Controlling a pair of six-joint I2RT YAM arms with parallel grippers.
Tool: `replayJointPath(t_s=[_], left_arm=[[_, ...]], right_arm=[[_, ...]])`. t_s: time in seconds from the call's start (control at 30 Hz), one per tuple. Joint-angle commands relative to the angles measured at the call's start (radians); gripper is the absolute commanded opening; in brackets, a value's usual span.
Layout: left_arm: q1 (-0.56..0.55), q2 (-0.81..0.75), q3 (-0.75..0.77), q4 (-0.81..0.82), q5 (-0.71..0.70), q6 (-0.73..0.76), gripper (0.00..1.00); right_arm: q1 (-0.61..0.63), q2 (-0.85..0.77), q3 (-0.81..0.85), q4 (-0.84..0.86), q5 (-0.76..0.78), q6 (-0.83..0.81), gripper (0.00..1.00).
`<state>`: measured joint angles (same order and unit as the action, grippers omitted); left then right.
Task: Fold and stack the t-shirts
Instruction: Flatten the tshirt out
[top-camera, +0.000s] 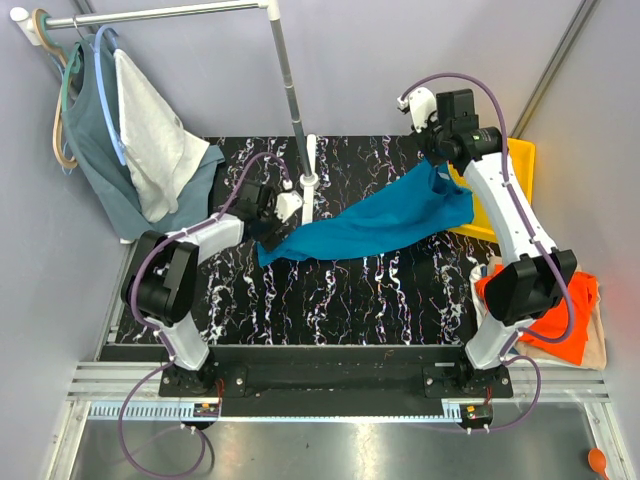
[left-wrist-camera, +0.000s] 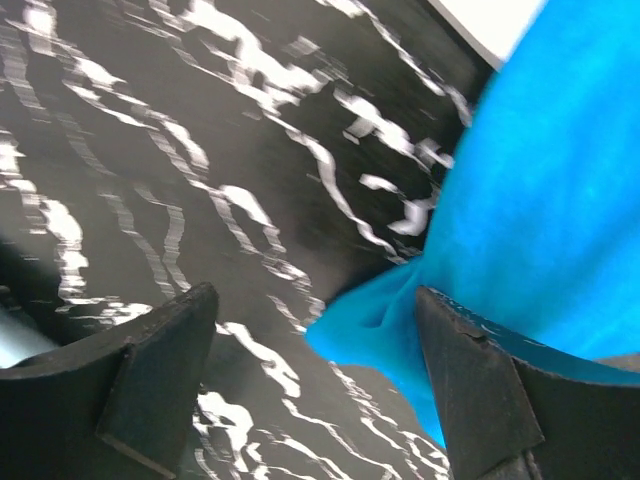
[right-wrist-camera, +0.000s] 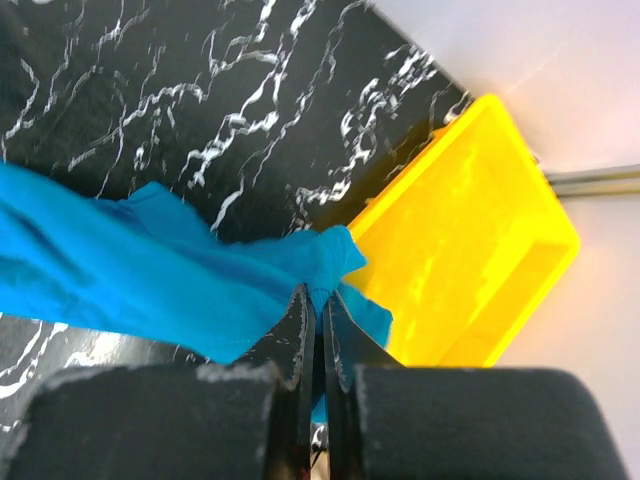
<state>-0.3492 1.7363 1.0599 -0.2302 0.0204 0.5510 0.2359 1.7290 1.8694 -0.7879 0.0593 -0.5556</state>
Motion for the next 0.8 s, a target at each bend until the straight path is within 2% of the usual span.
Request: replayJointPath(t_s=[0.0,0.17,0.2,0.27,0.3,0.5,0.57,0.6,0.77], left_arm=[[-0.014,-0.012,-0.043,0.002,0.058,0.030,0.79],[-0.014,0.023,-0.035,-0.014,0.070,0.035,0.66],[-0.014,0.023,-0.035,-0.018,0.073,0.030,0.58],[-0.014,0.019,-0.038,-0.021,0.079,0.023,0.49],[-0.014,0.017,-0.038,-0.024,0.082,0.018,0.42],[-0.016,-0.017,-0.067,-0.064,0.089,0.006,0.29],[-0.016,-0.035,-0.081,-0.066,0.087,0.007,0.14],[-0.016,-0.050,-0.090,-0.066,0.079,0.006,0.01],[-0.014,-0.115,-0.069,-0.081,0.040,-0.009,0.00]], right_arm=[[0.014,-0.026,0.000,0.015,-0.007,0.014,0.00],[0.036,-0.040,-0.012,0.010,0.022,0.008,0.00],[0.040,-0.048,-0.013,0.007,0.027,0.006,0.00],[0.045,-0.057,-0.015,0.003,0.034,0.005,0.00],[0.049,-0.060,-0.013,0.001,0.039,0.005,0.00],[0.072,-0.078,0.013,-0.010,0.077,-0.001,0.00],[0.077,-0.085,0.028,-0.013,0.091,-0.003,0.00],[0.080,-0.085,0.034,-0.014,0.096,-0.003,0.00],[0.098,-0.089,0.066,-0.025,0.123,-0.001,0.00]])
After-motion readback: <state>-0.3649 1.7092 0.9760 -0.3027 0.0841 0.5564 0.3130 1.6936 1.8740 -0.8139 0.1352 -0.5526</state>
